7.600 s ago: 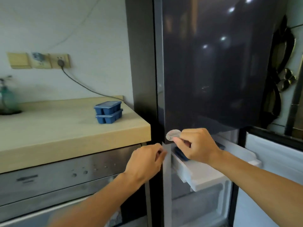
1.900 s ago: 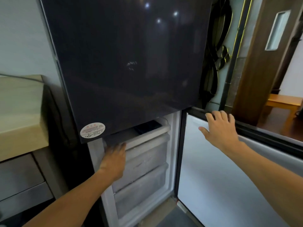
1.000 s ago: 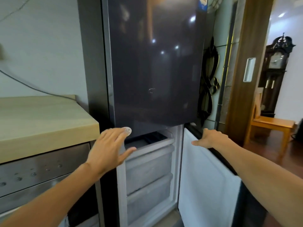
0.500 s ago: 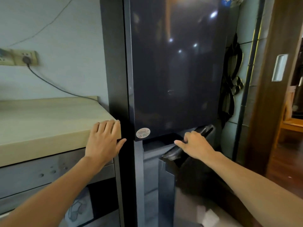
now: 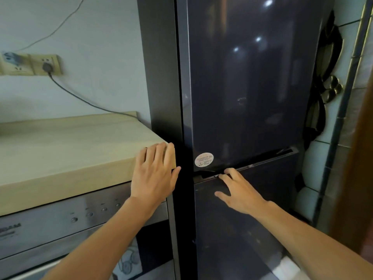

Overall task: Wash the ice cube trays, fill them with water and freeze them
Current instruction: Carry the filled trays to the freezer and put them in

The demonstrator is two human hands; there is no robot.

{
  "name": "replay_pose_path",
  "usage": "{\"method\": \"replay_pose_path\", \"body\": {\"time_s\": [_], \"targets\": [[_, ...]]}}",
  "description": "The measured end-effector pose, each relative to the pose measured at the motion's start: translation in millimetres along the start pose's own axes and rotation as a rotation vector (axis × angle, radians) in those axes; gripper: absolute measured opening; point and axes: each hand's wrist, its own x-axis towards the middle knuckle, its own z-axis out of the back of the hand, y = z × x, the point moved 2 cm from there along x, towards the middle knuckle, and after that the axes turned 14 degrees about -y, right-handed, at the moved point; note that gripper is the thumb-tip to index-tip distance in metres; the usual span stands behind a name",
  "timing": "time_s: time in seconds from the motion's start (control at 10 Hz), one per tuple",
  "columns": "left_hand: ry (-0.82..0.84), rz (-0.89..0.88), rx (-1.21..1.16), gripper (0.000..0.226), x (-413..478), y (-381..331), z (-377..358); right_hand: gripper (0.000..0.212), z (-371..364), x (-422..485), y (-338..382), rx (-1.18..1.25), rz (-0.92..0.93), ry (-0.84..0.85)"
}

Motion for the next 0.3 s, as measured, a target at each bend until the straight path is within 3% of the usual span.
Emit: {"method": "replay_pose_path", "body": {"time_s": [0.3], "targets": [[-0.032,0.032,-0.104,0.066,1.3,0.5,6.4,0.075,21.2,9.1,14.0,-0.037,-0.023,0.059]]}}
